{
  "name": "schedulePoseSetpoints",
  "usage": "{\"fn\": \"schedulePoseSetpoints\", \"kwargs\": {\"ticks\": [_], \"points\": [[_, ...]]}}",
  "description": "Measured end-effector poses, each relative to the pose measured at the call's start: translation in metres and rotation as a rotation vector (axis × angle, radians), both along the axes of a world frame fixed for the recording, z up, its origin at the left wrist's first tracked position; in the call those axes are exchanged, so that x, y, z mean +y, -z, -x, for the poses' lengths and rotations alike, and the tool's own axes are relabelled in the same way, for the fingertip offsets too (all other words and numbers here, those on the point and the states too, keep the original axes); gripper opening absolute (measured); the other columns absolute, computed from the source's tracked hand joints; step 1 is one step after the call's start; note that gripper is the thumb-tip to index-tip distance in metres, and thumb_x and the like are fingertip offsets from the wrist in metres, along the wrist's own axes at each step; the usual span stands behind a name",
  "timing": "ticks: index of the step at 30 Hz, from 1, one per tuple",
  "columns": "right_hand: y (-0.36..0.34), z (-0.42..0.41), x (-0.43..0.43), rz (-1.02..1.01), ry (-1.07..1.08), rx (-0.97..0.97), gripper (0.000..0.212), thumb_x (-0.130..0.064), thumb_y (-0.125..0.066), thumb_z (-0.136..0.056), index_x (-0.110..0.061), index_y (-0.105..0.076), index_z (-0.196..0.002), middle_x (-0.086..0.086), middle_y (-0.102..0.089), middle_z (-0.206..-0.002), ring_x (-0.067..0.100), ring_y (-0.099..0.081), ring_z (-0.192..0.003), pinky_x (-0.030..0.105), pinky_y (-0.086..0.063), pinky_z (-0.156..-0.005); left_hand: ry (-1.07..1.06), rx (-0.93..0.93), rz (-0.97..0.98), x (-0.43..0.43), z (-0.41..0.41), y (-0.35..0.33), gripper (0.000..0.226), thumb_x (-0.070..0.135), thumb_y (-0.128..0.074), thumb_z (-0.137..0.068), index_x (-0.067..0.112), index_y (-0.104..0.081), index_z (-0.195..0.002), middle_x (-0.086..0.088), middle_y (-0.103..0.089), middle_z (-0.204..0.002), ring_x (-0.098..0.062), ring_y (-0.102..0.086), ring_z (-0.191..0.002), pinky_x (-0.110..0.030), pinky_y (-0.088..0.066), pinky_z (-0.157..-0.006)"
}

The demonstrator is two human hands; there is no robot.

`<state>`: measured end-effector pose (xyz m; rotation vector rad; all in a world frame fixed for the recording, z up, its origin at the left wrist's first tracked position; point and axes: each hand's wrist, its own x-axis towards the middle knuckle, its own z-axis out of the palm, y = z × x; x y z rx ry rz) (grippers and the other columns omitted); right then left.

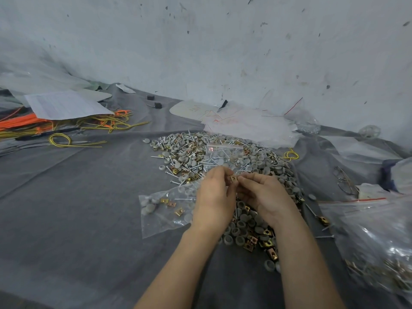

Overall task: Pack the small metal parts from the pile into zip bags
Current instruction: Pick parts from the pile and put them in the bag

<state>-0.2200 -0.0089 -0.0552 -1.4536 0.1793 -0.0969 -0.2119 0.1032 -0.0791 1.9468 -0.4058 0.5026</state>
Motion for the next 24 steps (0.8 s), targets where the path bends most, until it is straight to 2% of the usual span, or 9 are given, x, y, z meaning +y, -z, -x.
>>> {"fn": "schedulePoseSetpoints", "kwargs": {"ticks": [6,10,11,13,15,17,19,22,24], "points": [[0.006,-0.004,0.004,0.219,0.122,-0.096,0.019,-0.006,-0.056,-0.092,-0.014,-0.068,-0.079,-0.001,-0.067,-0.069,0.009,-0.06,-0.063,0.021,-0.049,-0.061,-0.04,-0.005,0.047,0.002,0.002,-0.004,0.009,0.018,-0.062,-0.091,0.014,-0.058,-0.098,0.0,-0.06,-0.09,-0.018,-0.058,-0.083,-0.041,-0.05,-0.075],[0.005,-0.006,-0.01,0.277,0.309,-0.111,0.016,-0.01,-0.055,-0.093,-0.017,-0.067,-0.085,-0.003,-0.066,-0.075,0.006,-0.056,-0.06,0.022,-0.048,-0.058,-0.162,0.037,0.095,0.015,-0.003,-0.005,0.008,0.016,-0.061,-0.091,0.019,-0.054,-0.088,0.002,-0.062,-0.085,-0.015,-0.059,-0.079,-0.034,-0.05,-0.072],[0.006,-0.006,-0.011,0.344,0.32,-0.127,0.015,-0.01,-0.055,-0.093,-0.019,-0.065,-0.085,-0.002,-0.066,-0.078,0.006,-0.056,-0.062,0.022,-0.047,-0.059,-0.151,0.052,0.104,0.016,-0.004,-0.006,0.009,0.017,-0.061,-0.091,0.02,-0.054,-0.087,0.005,-0.061,-0.082,-0.013,-0.059,-0.077,-0.029,-0.049,-0.069],[0.008,-0.006,-0.006,0.608,0.267,-0.142,0.012,-0.014,-0.056,-0.093,-0.02,-0.063,-0.084,-0.003,-0.065,-0.083,0.007,-0.058,-0.07,0.017,-0.043,-0.06,-0.083,0.065,0.118,0.014,-0.002,-0.01,0.013,0.015,-0.061,-0.091,0.023,-0.053,-0.084,0.009,-0.059,-0.077,-0.011,-0.059,-0.074,-0.024,-0.047,-0.066],[0.009,-0.005,0.003,0.778,0.218,-0.178,0.016,-0.025,-0.054,-0.095,-0.018,-0.065,-0.086,-0.005,-0.064,-0.08,0.006,-0.057,-0.073,0.016,-0.041,-0.061,-0.03,0.071,0.105,0.011,0.0,-0.013,0.021,0.013,-0.06,-0.09,0.029,-0.051,-0.08,0.012,-0.058,-0.074,-0.008,-0.058,-0.071,-0.019,-0.045,-0.062],[0.005,-0.001,0.007,0.68,0.179,-0.245,0.025,-0.036,-0.05,-0.097,-0.022,-0.067,-0.085,-0.01,-0.066,-0.077,0.001,-0.059,-0.071,0.014,-0.044,-0.061,-0.008,0.072,0.075,0.01,0.0,-0.014,0.028,0.011,-0.059,-0.09,0.033,-0.049,-0.076,0.012,-0.058,-0.071,-0.003,-0.058,-0.069,-0.016,-0.044,-0.061],[-0.001,0.002,0.009,0.552,0.066,-0.284,0.019,-0.035,-0.053,-0.095,-0.03,-0.067,-0.083,-0.015,-0.068,-0.073,-0.005,-0.061,-0.068,0.011,-0.047,-0.064,0.013,0.073,0.042,0.012,-0.002,-0.014,0.026,0.008,-0.057,-0.09,0.03,-0.051,-0.077,0.012,-0.059,-0.071,-0.003,-0.059,-0.069,-0.017,-0.045,-0.062],[0.002,0.001,0.013,0.612,0.053,-0.28,0.01,-0.023,-0.061,-0.092,-0.023,-0.07,-0.088,-0.008,-0.069,-0.08,0.006,-0.063,-0.076,0.025,-0.051,-0.074,0.052,0.111,-0.031,0.016,-0.004,-0.016,0.021,0.004,-0.055,-0.088,0.023,-0.056,-0.082,0.014,-0.058,-0.071,-0.008,-0.061,-0.071,-0.016,-0.046,-0.063],[0.004,-0.002,0.016,0.629,0.106,-0.272,0.011,-0.021,-0.061,-0.092,-0.016,-0.071,-0.092,-0.002,-0.069,-0.081,0.012,-0.063,-0.076,0.026,-0.051,-0.073,0.094,0.148,-0.032,0.021,-0.004,-0.018,0.016,0.005,-0.055,-0.089,0.019,-0.063,-0.091,0.011,-0.062,-0.074,-0.007,-0.062,-0.074,-0.016,-0.049,-0.067]]}}
